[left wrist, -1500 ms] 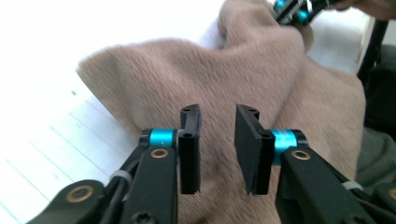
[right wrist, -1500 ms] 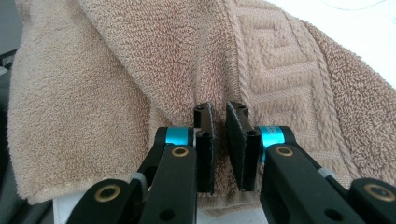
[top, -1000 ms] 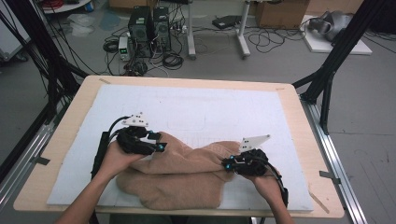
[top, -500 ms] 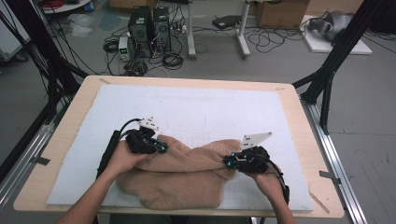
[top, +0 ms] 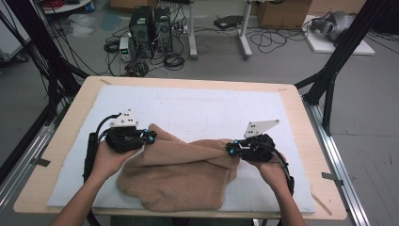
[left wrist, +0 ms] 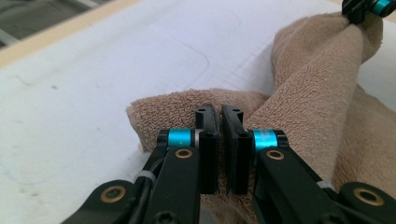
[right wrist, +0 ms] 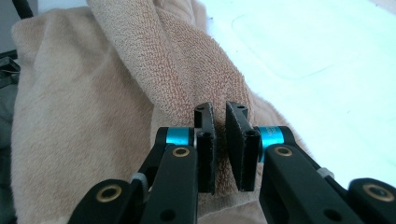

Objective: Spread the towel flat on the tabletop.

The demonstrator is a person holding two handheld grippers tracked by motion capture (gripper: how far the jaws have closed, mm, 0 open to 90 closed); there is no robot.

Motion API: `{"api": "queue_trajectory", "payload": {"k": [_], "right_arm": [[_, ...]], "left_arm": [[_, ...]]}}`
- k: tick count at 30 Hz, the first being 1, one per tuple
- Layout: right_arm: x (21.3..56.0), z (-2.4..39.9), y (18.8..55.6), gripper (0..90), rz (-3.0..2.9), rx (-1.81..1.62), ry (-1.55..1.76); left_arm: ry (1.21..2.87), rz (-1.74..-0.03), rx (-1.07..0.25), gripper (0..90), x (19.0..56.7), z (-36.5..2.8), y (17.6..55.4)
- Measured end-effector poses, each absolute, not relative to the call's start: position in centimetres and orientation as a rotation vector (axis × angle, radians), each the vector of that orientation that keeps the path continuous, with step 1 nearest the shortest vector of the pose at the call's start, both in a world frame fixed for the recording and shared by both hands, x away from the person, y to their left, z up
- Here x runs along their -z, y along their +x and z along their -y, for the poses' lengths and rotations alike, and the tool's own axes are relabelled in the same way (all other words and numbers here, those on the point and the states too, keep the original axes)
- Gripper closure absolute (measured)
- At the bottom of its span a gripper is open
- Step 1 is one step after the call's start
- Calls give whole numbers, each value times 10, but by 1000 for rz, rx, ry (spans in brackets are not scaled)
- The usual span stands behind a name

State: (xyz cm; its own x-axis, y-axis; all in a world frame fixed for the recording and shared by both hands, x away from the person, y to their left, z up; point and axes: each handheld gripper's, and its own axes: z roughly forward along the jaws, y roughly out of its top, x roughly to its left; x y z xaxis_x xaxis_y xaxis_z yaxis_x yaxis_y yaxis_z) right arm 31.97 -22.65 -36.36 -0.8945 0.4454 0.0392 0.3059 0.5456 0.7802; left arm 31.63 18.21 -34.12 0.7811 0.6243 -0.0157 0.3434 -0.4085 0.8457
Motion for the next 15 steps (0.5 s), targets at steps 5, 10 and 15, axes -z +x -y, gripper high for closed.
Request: {"api": "queue_trajectory", "payload": {"k": [5, 10, 15], "right_arm": [[336, 221, 349, 836, -2557, -1242, 636], [280, 212, 399, 811, -2356, -1249, 681], [302, 215, 435, 638, -2389, -1198, 901]], "left_arm": [[1944, -765, -511, 855, 321, -185, 334], [1798, -883, -719, 835, 295, -183, 380], [1929, -1012, -521, 620, 333, -193, 406]]}}
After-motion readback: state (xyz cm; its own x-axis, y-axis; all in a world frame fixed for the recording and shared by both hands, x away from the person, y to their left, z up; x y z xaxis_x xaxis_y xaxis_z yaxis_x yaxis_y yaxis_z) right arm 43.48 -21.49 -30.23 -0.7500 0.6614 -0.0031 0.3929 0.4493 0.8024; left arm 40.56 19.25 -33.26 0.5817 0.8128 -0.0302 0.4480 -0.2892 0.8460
